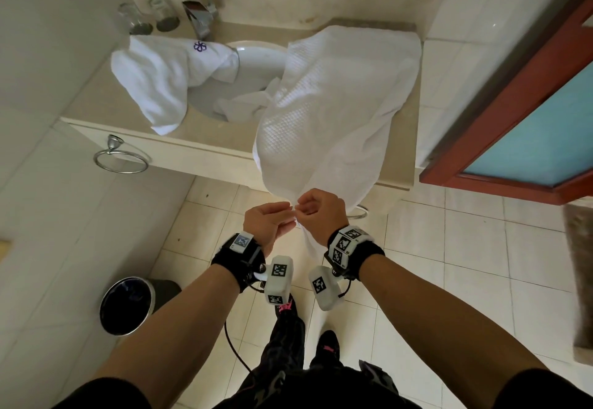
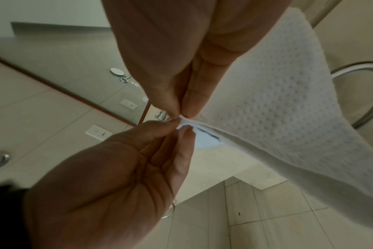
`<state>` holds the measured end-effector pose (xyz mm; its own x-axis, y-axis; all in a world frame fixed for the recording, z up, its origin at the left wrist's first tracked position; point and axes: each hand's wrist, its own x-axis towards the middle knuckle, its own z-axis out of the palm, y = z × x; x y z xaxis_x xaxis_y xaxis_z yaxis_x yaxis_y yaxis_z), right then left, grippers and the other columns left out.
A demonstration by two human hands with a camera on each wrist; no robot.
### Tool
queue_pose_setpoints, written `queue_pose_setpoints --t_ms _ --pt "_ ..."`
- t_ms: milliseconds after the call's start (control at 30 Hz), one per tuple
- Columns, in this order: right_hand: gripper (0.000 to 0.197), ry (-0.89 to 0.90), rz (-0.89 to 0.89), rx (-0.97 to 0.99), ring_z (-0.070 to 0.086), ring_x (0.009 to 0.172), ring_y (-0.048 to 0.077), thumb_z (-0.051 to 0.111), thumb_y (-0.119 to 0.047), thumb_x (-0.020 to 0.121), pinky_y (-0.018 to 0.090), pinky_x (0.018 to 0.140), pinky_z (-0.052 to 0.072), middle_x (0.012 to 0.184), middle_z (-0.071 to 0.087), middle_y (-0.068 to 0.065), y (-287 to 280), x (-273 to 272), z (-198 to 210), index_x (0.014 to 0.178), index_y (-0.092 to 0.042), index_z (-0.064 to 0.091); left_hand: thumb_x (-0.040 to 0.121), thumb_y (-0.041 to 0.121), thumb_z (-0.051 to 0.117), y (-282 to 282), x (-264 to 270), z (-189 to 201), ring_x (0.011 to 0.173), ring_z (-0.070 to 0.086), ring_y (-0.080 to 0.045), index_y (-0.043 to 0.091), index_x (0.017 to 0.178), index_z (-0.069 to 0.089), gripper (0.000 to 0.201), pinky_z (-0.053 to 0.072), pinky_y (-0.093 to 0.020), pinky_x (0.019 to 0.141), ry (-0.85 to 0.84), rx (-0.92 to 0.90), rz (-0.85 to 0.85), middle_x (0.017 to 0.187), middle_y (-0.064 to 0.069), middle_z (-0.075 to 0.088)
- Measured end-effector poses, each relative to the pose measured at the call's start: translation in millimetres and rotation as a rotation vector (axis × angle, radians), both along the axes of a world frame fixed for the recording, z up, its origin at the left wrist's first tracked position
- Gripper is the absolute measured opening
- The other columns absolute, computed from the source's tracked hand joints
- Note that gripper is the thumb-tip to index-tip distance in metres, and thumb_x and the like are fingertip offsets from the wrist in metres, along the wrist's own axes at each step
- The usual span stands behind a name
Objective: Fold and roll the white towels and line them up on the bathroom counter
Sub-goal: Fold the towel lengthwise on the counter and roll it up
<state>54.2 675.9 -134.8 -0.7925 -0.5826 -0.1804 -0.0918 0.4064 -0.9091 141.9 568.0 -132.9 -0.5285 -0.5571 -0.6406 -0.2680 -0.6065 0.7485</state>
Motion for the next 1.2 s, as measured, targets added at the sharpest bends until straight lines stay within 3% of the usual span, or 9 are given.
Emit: queue_pose_setpoints --t_ms 233,333,500,633,767,833,1033,1133,1200 --pt "0.016 -0.024 -0.007 -0.025 0.067 0.071 -0.001 0.079 -0.015 0.077 0.009 0.065 0.052 0.078 0.071 -0.007 3.3 4.8 3.8 0.088 -0.015 0.067 0.077 -0.010 0.072 2.1 6.3 3.6 0.087 0.070 -0.027 -0.004 0.096 0.069 0.020 0.059 -0.035 0.083 0.036 0.015 0.016 0.091 -0.018 0.072" --pt "0.007 -0.089 -0.015 -0.024 0.071 0.074 0.013 0.063 -0.010 0.080 0.025 0.070 0.059 0.077 0.073 0.001 3.3 4.9 9.5 0.084 -0.014 0.068 0.080 0.000 0.075 4.6 5.0 10.8 0.077 0.068 -0.022 0.000 0.087 0.071 0.008 0.059 -0.033 0.079 0.043 -0.015 -0.024 0.083 -0.015 0.071" --pt "0.018 -0.424 -0.144 -0.047 0.072 0.067 0.035 0.047 -0.001 0.079 0.052 0.069 0.060 0.078 0.070 0.022 0.7 -5.7 20.8 0.081 -0.004 0.065 0.064 0.006 0.089 3.1 -0.9 15.1 0.074 0.069 -0.024 0.002 0.084 0.070 0.028 0.059 -0.032 0.071 -0.082 -0.233 -0.174 0.078 -0.011 0.071" --pt "0.036 -0.480 0.003 0.291 0.073 0.063 0.024 0.071 -0.041 0.078 0.037 0.067 0.061 0.083 0.073 0.009 0.5 -29.0 40.6 0.092 -0.007 0.066 0.065 0.010 0.089 3.4 -7.8 24.7 0.069 0.071 -0.021 0.014 0.072 0.074 0.016 0.061 -0.035 0.072 -0.131 -0.603 -0.464 0.072 -0.004 0.073" --pt "0.003 -0.342 0.262 0.562 0.064 0.053 0.014 0.064 -0.012 0.085 0.018 0.049 0.046 0.070 0.072 0.005 -3.1 -43.6 64.4 0.086 -0.010 0.066 0.064 0.005 0.087 17.8 -22.5 34.2 0.067 0.070 -0.016 0.020 0.062 0.074 0.020 0.060 -0.038 0.074 -0.038 -0.667 -0.593 0.068 0.001 0.073" --pt "0.019 -0.295 0.281 0.645 0.054 0.035 0.012 0.058 -0.010 0.087 0.013 0.038 0.038 0.045 0.060 0.002 -0.7 -49.6 71.3 0.067 -0.008 0.058 0.065 0.007 0.087 22.2 -29.3 37.5 0.067 0.069 -0.018 0.022 0.061 0.073 0.021 0.059 -0.036 0.072 -0.014 -0.663 -0.600 0.068 -0.002 0.073" --pt "0.012 -0.270 0.201 0.622 0.063 0.064 0.030 0.061 -0.017 0.083 0.030 0.057 0.050 0.075 0.064 0.014 7.2 -69.3 71.7 0.078 -0.007 0.059 0.080 -0.004 0.071 -6.3 -74.9 56.5 0.071 0.070 -0.026 0.001 0.077 0.065 0.008 0.059 -0.035 0.069 -0.030 -0.362 -0.708 0.079 -0.020 0.071" --pt "0.018 -0.230 0.249 0.643 0.062 0.083 0.030 0.064 -0.023 0.081 0.032 0.066 0.050 0.092 0.063 0.011 14.7 -89.2 77.3 0.089 -0.008 0.061 0.082 -0.012 0.054 -28.5 -121.9 58.0 0.079 0.064 -0.030 0.007 0.084 0.061 0.021 0.050 -0.032 0.065 -0.076 -0.488 -0.788 0.084 -0.013 0.068" --pt "0.018 -0.202 0.260 0.651 0.060 0.087 0.026 0.065 -0.022 0.080 0.029 0.065 0.046 0.100 0.063 0.010 21.4 -105.5 88.3 0.088 -0.007 0.063 0.076 -0.014 0.053 -37.6 -157.5 58.6 0.102 0.056 -0.028 0.016 0.112 0.059 0.047 0.051 -0.036 0.076 -0.110 -0.762 -1.056 0.108 -0.007 0.060"
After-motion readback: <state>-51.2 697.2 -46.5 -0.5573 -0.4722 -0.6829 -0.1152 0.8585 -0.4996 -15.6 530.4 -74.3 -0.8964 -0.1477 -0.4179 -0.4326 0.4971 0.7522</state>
